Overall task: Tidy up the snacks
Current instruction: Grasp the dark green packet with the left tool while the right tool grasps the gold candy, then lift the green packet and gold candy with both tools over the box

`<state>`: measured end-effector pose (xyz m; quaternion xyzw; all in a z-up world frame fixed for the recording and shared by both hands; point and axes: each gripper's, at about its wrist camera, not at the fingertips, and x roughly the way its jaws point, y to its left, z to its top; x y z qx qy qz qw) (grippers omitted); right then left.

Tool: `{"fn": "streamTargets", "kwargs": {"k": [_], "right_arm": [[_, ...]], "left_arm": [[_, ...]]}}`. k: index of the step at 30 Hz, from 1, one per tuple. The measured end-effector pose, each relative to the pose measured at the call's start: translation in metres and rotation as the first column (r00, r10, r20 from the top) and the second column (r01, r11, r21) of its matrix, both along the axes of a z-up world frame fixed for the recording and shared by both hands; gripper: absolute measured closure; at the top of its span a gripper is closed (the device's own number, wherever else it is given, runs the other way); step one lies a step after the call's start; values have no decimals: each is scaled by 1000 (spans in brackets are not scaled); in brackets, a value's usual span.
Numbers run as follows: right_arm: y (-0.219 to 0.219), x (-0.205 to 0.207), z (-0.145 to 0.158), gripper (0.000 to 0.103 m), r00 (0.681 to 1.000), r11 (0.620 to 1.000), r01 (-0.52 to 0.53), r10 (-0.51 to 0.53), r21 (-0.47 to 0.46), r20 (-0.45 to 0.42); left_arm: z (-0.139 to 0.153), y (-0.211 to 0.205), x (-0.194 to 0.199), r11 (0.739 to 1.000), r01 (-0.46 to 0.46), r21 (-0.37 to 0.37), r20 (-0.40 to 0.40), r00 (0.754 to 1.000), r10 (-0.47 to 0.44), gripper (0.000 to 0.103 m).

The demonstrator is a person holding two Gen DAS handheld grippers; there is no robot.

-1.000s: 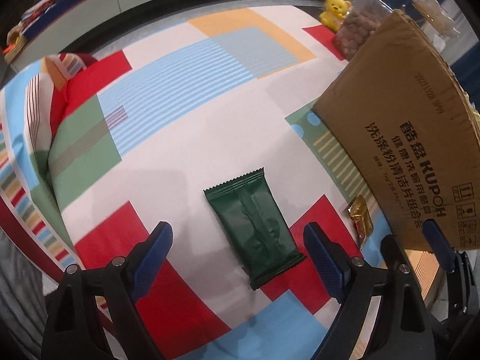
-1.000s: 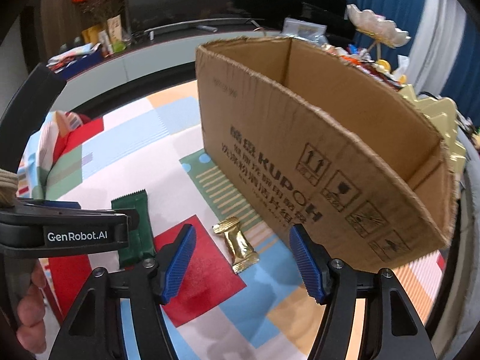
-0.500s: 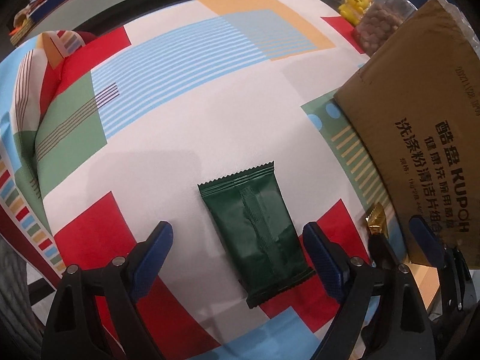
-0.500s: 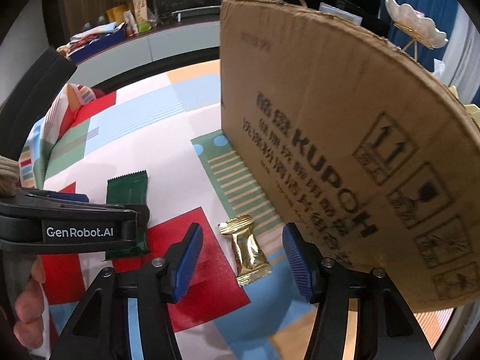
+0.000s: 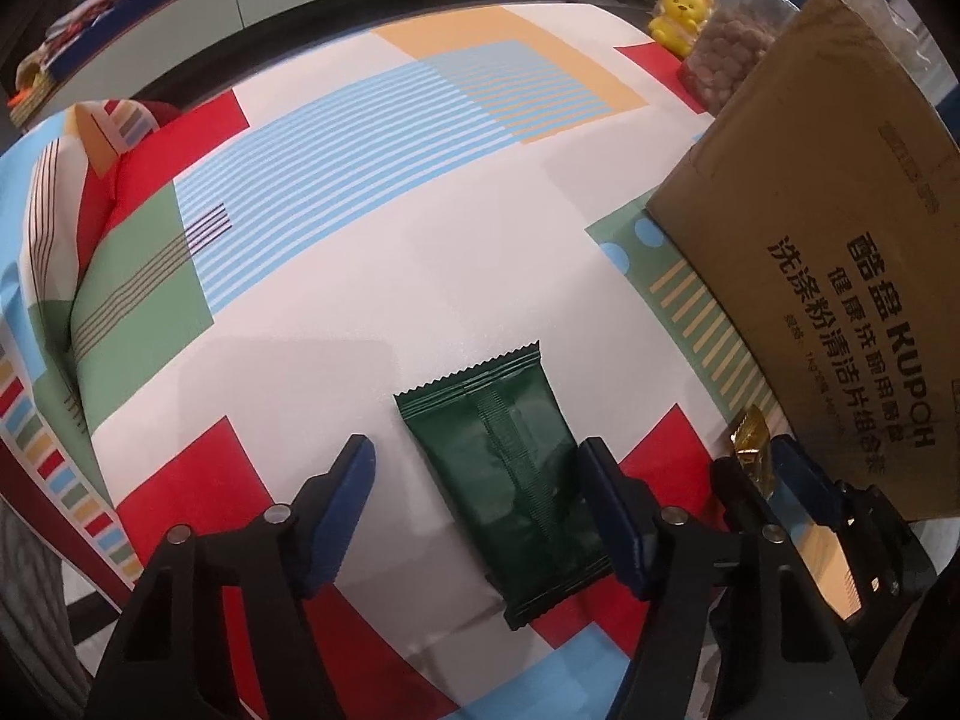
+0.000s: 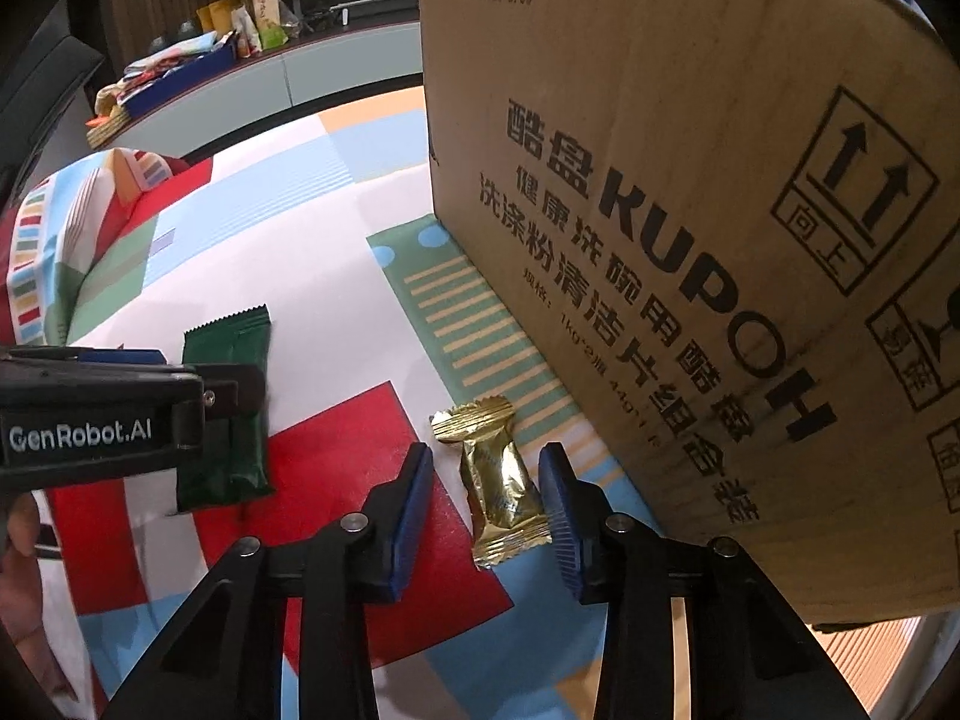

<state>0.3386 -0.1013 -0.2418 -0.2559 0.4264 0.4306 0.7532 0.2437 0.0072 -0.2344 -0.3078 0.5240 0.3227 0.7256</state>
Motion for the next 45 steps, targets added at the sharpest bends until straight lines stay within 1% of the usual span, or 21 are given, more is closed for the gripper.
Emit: {"fn": "streamTargets", "kwargs": {"k": [3, 4, 7, 9, 11, 20, 27, 31, 34, 38, 45], "right_arm": [[1, -3, -1, 74, 1000, 1000, 8, -7, 8, -7], [1, -5, -1, 79, 1000, 1000, 7, -7, 10, -9], [2, -9, -1, 80, 1000, 1000, 25, -25, 9, -1], [1, -11, -1, 81, 999, 999, 37, -37, 13, -4], [-2, -14, -1, 81, 999, 999, 51, -51, 17, -1], [-13, -20, 5, 81, 990, 988, 140, -139, 64, -17], [-16, -22, 17, 81, 981, 976, 194, -193, 101, -19], [-23, -23, 26, 81, 970, 962, 243, -242, 122, -19], [-28, -26, 32, 81, 959, 950, 284, -284, 133, -19], [-34, -29, 42, 81, 931, 919, 365, -365, 153, -28], [-43, -42, 60, 81, 878, 862, 473, -477, 181, -23]], "left_arm": [[1, -3, 0, 999, 32, 4, 17, 999, -32, 49], [2, -4, 1, 999, 45, 3, 24, 999, -45, 54], [2, -6, 2, 998, 70, -1, 36, 997, -70, 61], [3, -7, 1, 996, 84, 3, 42, 996, -84, 62], [5, -7, 1, 995, 99, 11, 50, 994, -99, 68], [11, -12, -4, 987, 160, 26, 68, 985, -162, 76], [17, -10, -7, 980, 194, 48, 74, 978, -197, 78], [21, -9, -6, 973, 221, 59, 71, 972, -225, 78], [23, -9, -5, 965, 256, 63, 68, 963, -260, 78], [28, -9, -5, 951, 301, 65, 76, 949, -306, 78], [47, -7, -9, 927, 365, 90, 130, 918, -375, 78]]}}
